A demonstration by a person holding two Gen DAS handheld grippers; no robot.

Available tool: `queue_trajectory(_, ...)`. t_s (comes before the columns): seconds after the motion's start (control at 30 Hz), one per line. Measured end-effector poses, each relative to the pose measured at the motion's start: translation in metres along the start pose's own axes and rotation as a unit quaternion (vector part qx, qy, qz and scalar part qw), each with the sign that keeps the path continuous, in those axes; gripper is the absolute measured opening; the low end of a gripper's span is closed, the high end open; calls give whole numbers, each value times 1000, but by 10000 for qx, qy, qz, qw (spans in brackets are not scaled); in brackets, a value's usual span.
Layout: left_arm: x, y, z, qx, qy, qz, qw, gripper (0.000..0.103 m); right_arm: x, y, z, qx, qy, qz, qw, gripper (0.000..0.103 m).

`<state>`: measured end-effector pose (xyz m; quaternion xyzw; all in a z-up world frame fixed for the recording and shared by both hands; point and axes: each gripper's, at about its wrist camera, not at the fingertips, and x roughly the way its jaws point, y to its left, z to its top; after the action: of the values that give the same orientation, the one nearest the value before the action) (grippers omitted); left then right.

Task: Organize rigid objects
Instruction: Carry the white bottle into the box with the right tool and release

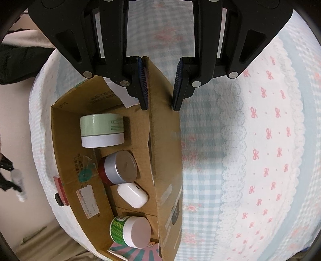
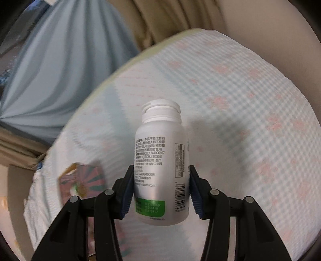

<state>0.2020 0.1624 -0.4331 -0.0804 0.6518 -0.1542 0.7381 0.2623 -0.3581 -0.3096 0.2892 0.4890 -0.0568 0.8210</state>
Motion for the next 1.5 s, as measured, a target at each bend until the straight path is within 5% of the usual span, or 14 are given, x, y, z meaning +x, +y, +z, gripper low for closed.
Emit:
queue_trajectory(0.2,-3,6,-1,-38,-23,-94,9999,22,-16,73,-40,55,232,778,9967,46)
queue_trajectory(0.63,-5,15,-4,-90,-52,-235,9997,22,83,227,-141,-905,1569,1439,9729,46)
queue_trajectory(0.97,-5,17,-4,-132,-69,-265,9995,22,148,261,-180,-1607,1845,978,9647,46)
queue_trajectory(1.27,-6,21,-4,-216,-91,-270,9994,22,157,264,-184,-1822,1778,626,9650,46)
queue_trajectory(1.33,-6,20,-4,-207,-95,-256,9994,22,159,264,-182,-1821,1839,587,9641,62)
queue_trajectory(1.37,-6,20,-4,-191,-99,-250,9995,22,159,263,-181,-1781,1856,631,9643,87)
queue_trajectory(1.4,-6,20,-4,-175,-101,-238,9995,22,157,261,-180,-1717,1835,659,9657,100)
queue_trajectory(1.5,-6,18,-3,-147,-90,-220,9996,22,154,262,-180,-1768,1776,624,9661,103)
